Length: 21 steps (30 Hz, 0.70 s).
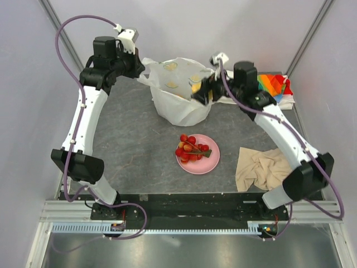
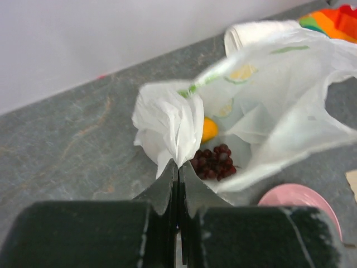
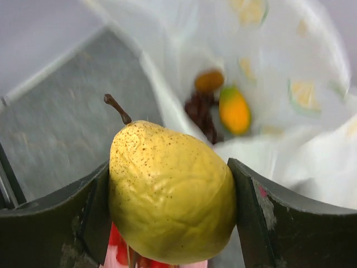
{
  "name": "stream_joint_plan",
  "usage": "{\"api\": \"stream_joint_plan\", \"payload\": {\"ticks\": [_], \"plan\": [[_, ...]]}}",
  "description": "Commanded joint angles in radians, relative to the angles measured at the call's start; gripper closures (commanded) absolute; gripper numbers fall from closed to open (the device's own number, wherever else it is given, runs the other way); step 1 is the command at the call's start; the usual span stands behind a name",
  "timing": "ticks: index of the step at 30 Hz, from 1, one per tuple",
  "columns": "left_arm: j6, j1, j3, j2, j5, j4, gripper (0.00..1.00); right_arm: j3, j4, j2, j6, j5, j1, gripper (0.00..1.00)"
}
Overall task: Take the fake fruits out of the plastic bag
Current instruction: Place the fake fruit on the plate.
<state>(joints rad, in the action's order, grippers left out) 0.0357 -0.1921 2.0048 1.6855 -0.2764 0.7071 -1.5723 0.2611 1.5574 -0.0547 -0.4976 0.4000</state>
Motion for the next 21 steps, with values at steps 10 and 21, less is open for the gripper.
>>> {"api": "stream_joint_plan", "payload": {"ticks": [10, 21], "plan": [[-0.026, 0.002, -0.074, -0.038, -0.155, 0.005, 0.98, 0.515, 0.27, -0.393, 0.239, 0.169, 0.026, 1.0], [0.0, 0.002, -0.139, -0.119, -0.096, 0.005, 0.98, 0.483, 0.089, -0.022, 0.312, 0.168, 0.025, 1.0]]}}
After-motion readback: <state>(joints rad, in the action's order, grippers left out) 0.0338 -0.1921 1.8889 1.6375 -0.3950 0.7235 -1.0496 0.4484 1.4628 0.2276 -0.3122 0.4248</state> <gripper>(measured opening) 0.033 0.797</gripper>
